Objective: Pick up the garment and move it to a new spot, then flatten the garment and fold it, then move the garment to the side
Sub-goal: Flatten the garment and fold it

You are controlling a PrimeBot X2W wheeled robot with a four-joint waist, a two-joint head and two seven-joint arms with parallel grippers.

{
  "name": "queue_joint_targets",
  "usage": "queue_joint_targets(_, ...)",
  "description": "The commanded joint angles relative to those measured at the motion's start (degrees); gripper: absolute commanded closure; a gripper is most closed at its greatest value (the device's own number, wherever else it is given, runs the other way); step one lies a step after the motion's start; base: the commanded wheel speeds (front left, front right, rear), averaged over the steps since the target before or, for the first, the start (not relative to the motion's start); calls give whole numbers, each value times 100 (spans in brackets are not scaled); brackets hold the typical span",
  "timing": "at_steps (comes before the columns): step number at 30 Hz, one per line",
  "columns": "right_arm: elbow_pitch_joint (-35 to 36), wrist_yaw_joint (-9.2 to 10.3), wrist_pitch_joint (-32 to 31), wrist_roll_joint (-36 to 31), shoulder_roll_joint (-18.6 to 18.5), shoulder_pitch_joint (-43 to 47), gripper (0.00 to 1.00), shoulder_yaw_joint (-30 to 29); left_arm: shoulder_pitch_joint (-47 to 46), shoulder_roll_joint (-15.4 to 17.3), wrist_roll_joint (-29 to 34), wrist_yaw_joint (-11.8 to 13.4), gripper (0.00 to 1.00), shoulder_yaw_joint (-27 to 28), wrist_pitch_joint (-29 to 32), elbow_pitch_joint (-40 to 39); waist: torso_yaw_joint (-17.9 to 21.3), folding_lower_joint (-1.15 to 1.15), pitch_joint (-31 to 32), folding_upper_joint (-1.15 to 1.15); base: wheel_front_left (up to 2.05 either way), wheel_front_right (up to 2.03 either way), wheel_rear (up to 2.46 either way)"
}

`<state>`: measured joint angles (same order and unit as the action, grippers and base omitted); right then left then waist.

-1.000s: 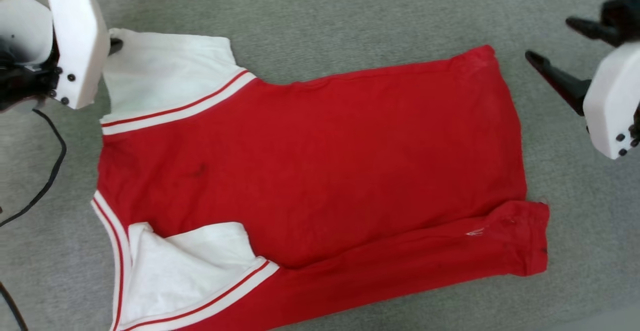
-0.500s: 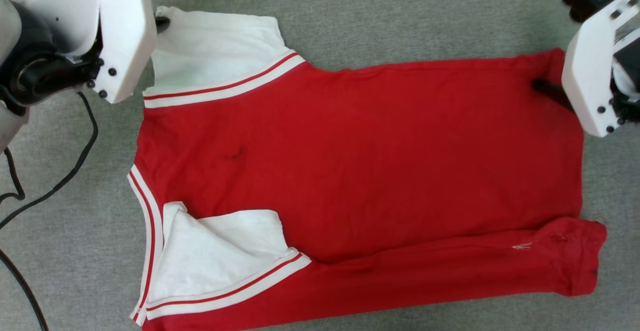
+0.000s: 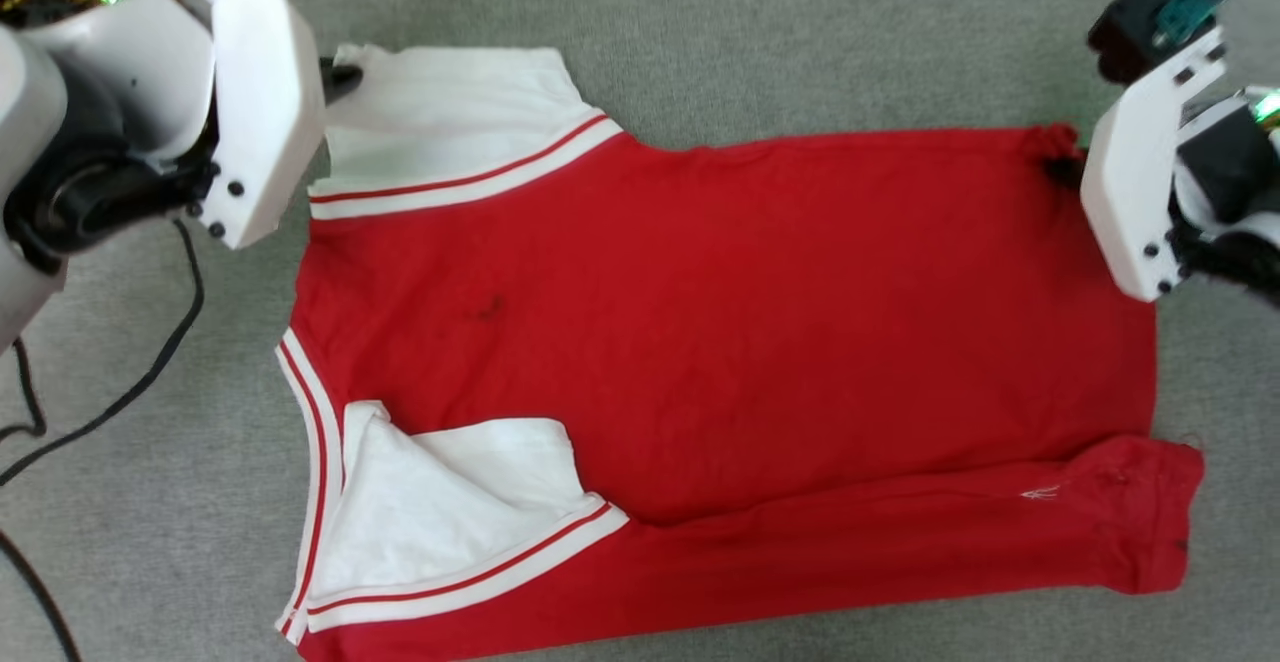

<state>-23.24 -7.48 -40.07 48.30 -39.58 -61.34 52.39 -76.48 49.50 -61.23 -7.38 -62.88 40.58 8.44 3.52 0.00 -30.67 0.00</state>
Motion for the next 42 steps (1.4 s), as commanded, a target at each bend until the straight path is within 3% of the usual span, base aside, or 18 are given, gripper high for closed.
queue_joint_targets(1,-26,-2,92,29,33,164,100,180,120,61,-1,-1,100,-28,-82,-39,44,0,221,0,0,0,0)
queue_joint_targets(12,291,1,1494,214,-490,489,100,726,1011,583,-155,68,100,-228,-668,-570,-18,0,1221,0,0,0,0)
queue_joint_targets(27,647,1,2418,577,-898,1828,100,1253,3123,1479,-466,845,100,-801,-1515,-1830,98,0,2066,0,0,0,0)
queue_joint_targets(33,514,1,2542,538,-809,2320,100,1421,4055,1482,-636,1116,100,-935,-1930,-1938,138,0,2076,0,0,0,0)
queue_joint_targets(40,-43,1,2737,487,-471,2557,100,1509,4669,1107,-664,1200,100,-983,-2138,-1535,164,0,1994,0,0,0,0)
queue_joint_targets(41,-140,2,2815,472,-435,2568,52,1483,4691,1043,-642,1222,100,-977,-2212,-1457,157,0,2001,0,0,0,0)
queue_joint_targets(42,-201,3,2904,460,-394,2553,0,1427,4716,986,-657,1241,56,-959,-2281,-1399,154,0,2013,0,0,0,0)
